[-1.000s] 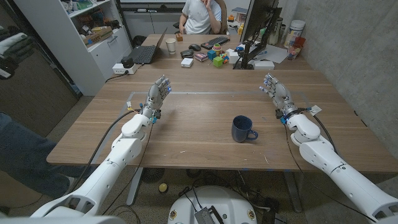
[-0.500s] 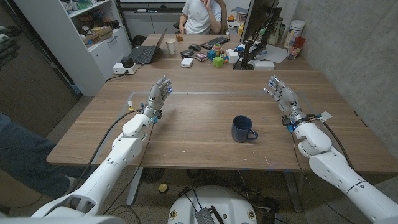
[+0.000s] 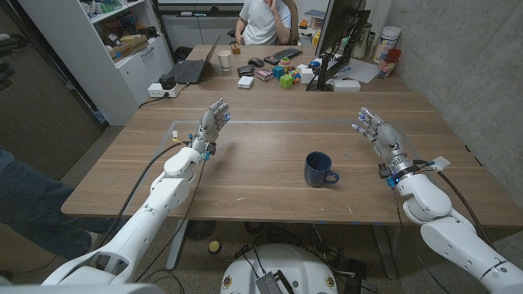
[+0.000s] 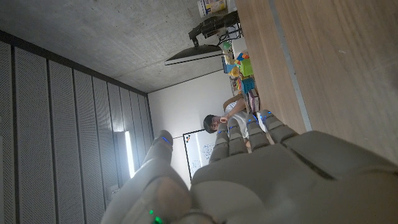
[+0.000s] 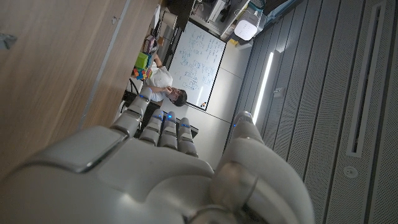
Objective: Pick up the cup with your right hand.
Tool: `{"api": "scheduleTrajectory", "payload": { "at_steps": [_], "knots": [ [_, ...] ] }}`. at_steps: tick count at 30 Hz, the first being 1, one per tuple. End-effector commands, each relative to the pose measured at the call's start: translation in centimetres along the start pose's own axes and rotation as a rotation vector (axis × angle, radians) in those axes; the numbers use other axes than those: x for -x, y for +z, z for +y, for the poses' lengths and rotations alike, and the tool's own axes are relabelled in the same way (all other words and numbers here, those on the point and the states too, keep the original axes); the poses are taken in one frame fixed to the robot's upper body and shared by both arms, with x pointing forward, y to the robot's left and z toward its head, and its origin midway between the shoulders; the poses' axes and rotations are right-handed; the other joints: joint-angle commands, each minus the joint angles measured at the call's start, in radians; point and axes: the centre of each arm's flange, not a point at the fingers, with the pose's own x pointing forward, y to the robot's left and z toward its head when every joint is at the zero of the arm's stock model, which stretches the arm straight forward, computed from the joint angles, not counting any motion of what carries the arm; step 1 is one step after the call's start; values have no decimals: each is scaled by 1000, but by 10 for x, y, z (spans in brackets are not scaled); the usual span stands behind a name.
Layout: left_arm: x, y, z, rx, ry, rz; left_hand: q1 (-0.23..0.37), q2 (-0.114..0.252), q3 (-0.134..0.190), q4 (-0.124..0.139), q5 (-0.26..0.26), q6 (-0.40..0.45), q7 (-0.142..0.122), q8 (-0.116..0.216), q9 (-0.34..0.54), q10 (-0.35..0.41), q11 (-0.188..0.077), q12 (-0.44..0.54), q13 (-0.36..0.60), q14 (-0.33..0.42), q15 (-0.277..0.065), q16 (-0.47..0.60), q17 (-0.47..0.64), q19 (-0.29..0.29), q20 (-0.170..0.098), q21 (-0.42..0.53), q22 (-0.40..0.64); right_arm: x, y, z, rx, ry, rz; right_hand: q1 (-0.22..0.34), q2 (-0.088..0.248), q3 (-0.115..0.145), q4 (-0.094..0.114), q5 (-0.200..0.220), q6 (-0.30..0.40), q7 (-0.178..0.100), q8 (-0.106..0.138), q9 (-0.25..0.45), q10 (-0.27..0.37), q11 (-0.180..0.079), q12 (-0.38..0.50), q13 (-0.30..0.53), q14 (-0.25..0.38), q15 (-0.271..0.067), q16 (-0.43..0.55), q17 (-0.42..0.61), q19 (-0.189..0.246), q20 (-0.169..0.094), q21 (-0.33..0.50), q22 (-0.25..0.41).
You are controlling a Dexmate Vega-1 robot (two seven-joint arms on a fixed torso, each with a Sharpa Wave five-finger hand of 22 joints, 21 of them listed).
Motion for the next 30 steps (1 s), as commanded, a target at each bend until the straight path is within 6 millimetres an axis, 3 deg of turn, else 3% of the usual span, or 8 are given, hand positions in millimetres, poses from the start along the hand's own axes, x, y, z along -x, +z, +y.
{"api": "scheduleTrajectory", "payload": {
  "at_steps": [1,9,14,21,26,30],
  "knots": [
    [-9,4,-2,-22,-21,13,7,4,9,0,5,11,0,8,3,10,3,4,2,2,7,3,2,-2,17,3,2,43,6,5,45,2,19,41,-3,11,-11,7,-5,12,5,6,9,1,11,0,23,2,10,-2,46,27,1,4],
    [-15,5,0,-37,-38,40,8,5,9,0,5,13,0,8,3,11,1,5,2,2,7,3,2,-1,17,4,2,61,5,14,63,14,34,129,-31,28,-19,11,-34,3,4,11,7,-9,12,3,37,2,8,-7,136,86,7,4],
    [-23,7,-3,-43,-55,47,8,6,10,0,5,16,-1,9,3,12,-2,5,2,3,7,3,2,-2,17,4,2,63,7,18,87,28,31,150,-40,31,-19,14,-46,1,2,12,0,-14,11,5,37,1,7,-8,148,99,3,4],
    [-32,14,-7,-68,-60,43,9,6,10,-1,5,17,-1,9,4,14,-2,6,2,4,8,3,2,-2,18,5,3,58,11,17,167,86,23,173,-50,34,-15,16,-41,-4,8,13,-3,-17,11,6,26,4,1,-8,124,123,-18,4],
    [-24,17,-11,-75,-49,37,9,7,10,-1,5,17,0,9,4,15,-7,6,2,4,7,3,2,-1,17,5,3,57,14,14,244,126,22,187,-59,33,-9,16,-35,-12,12,15,-7,-18,11,7,2,16,-8,-8,92,135,-42,4],
    [-8,19,-18,-79,-39,41,9,7,11,-1,5,18,-1,9,4,16,-4,6,2,5,7,4,2,-1,17,6,3,57,13,15,297,167,32,200,-67,30,-1,17,-53,-43,6,15,-34,-29,4,10,-32,59,-16,-7,61,137,-69,4]
  ]
}}
